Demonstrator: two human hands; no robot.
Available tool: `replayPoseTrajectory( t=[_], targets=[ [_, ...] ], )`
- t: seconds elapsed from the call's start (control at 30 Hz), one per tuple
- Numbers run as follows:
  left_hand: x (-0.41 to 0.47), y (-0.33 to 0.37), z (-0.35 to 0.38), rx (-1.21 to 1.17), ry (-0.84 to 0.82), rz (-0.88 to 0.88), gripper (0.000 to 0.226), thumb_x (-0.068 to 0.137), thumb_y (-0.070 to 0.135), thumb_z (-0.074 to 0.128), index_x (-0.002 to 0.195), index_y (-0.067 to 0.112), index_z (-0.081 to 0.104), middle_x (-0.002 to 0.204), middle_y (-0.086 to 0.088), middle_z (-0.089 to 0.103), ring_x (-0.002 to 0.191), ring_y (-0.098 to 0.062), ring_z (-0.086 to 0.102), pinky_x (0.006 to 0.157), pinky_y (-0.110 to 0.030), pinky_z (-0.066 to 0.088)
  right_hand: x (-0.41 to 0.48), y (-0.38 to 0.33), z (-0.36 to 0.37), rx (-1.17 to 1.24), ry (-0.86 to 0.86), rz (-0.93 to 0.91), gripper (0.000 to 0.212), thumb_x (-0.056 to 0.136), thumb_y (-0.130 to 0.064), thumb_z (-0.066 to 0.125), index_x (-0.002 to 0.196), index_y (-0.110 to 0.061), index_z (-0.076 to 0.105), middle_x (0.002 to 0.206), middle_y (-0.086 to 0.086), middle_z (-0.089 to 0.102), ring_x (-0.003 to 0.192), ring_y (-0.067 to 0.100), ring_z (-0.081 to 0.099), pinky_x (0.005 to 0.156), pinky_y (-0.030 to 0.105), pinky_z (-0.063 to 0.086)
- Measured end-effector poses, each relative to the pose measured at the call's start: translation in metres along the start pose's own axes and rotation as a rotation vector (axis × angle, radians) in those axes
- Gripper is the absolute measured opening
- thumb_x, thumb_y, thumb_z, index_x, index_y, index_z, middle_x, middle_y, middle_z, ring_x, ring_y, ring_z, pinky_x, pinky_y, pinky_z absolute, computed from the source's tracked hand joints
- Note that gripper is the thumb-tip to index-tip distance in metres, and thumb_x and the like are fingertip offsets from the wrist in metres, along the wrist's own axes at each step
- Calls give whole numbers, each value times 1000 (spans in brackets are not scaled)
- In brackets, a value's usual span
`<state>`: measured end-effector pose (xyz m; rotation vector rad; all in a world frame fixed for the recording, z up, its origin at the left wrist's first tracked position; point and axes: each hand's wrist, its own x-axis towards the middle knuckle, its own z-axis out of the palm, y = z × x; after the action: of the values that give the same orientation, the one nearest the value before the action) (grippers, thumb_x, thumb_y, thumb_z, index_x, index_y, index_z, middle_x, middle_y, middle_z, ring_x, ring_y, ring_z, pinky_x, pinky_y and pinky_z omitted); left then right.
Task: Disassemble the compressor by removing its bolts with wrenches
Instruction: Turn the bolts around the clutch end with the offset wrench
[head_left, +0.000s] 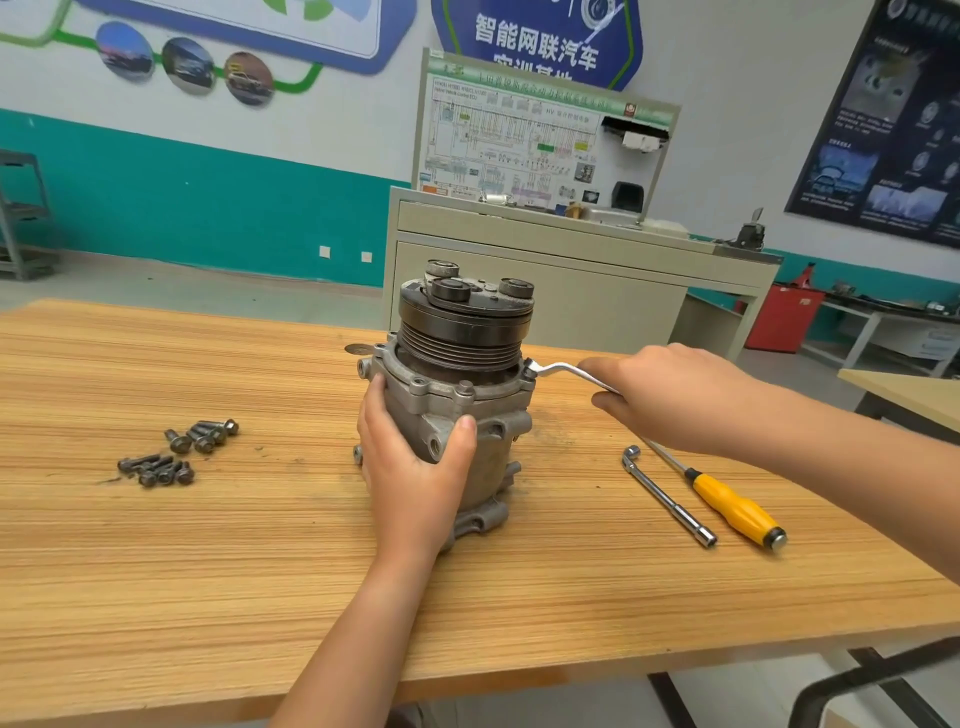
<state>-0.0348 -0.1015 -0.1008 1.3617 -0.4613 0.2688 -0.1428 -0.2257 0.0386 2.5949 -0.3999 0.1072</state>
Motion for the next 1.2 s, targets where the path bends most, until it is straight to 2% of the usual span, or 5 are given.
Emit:
replayPoseTrajectory(
  t=[0.17,0.33,0.7,1.0,1.2],
  targets=[
    [0,1,-1,4,-12,-6,101,59,62,52,146,22,20,138,19,22,130,4,20,116,-40,20,-1,-2,2,-128,72,-12,38,100,-37,28,136,-26,28,64,-5,42,60,17,44,43,23,30],
    [0,2,-1,8,-14,-6,101,59,63,52,146,22,20,138,18,23,131,2,21,116,-43,21,-4,-7,1,-92,41,-30,35,94,-35,26,123,-19,38,61,-4,43,55,15,45,47,25,36],
    [0,-1,0,-2,-9,4,100,60,62,52,146,21,20,139,18,22,131,4,20,114,-31,19,3,-2,-15,-300,33,-163,25,93,-30,31,102,-12,46,55,-3,33,45,10,30,40,24,21],
    [3,0,0,46,-9,47,101,62,61,49,146,13,19,145,0,27,127,-1,23,108,-25,20,10,1,-5,-243,-52,-114,28,94,-14,38,122,-11,40,61,-2,38,50,10,37,40,22,24],
    [1,-4,3,33,5,58,100,64,61,49,147,14,18,139,10,22,128,1,20,107,-23,19,30,15,15,-343,74,-74,28,89,-1,46,115,-9,40,65,-1,41,52,15,41,41,24,28]
  ],
)
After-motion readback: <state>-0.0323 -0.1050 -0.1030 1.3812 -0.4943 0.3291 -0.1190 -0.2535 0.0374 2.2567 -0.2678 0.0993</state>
